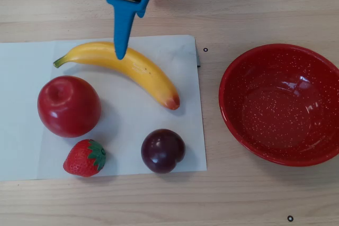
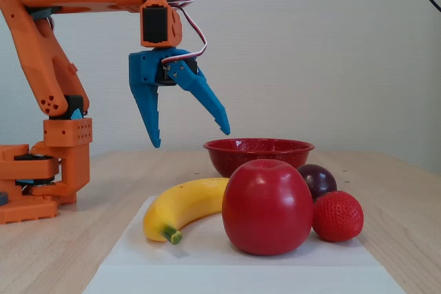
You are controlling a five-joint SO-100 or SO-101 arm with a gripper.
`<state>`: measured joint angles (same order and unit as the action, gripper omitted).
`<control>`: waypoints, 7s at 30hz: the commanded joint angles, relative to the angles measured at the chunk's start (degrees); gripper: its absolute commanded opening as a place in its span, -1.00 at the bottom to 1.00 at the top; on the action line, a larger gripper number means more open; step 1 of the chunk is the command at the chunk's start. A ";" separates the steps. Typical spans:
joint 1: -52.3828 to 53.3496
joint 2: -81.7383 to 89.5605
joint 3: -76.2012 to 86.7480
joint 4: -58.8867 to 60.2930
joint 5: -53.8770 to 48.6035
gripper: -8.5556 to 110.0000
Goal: Grasp the banana and put it in the red bowl
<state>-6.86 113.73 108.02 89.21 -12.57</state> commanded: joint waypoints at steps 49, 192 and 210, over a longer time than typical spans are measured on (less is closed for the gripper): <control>1.05 -28.56 -2.90 -20.57 9.40 -0.16; 13.54 29.44 -0.97 -19.34 0.35 -0.85; 7.91 64.51 54.05 -52.91 -0.35 -0.85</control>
<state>1.67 174.90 164.09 39.20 -13.01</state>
